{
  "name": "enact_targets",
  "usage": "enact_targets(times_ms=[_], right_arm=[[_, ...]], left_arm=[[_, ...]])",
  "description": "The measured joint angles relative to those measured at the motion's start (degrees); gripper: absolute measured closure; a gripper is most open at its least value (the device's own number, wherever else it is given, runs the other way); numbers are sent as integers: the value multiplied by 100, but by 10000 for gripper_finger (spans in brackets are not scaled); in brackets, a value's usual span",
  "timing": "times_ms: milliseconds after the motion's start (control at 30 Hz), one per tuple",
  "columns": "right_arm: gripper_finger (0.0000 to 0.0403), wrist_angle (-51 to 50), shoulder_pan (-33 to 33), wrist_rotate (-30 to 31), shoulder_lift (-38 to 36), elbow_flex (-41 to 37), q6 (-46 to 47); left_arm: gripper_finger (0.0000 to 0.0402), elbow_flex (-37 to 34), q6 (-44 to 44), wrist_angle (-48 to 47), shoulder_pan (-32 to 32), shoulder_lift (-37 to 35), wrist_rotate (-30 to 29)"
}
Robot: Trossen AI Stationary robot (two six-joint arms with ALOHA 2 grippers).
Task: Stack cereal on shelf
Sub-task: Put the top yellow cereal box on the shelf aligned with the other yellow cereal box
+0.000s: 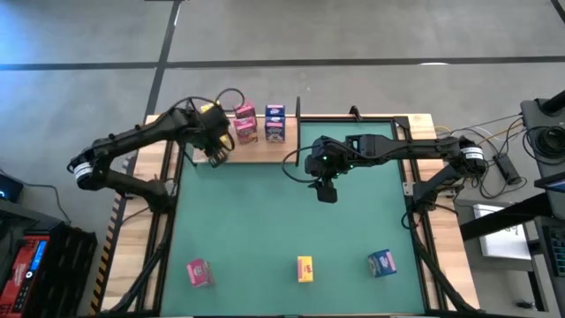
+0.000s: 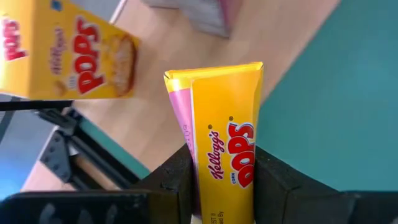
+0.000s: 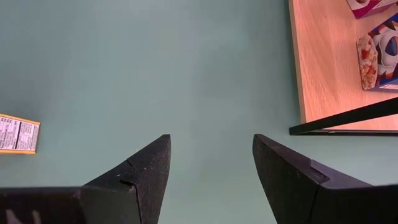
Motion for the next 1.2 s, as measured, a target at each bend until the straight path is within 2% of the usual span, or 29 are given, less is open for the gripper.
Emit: enact_targets(times_ms=[400, 733, 1200], right_arm=[[186, 0, 1, 2, 0, 1, 2], [186, 0, 0, 2, 0, 2, 1], [186, 0, 1, 1, 0, 2, 0]], left_arm=[[303, -37, 737, 594, 1147, 60, -9], [303, -119, 1350, 657, 1198, 62, 217], [303, -155, 2055, 891, 1417, 300, 193]])
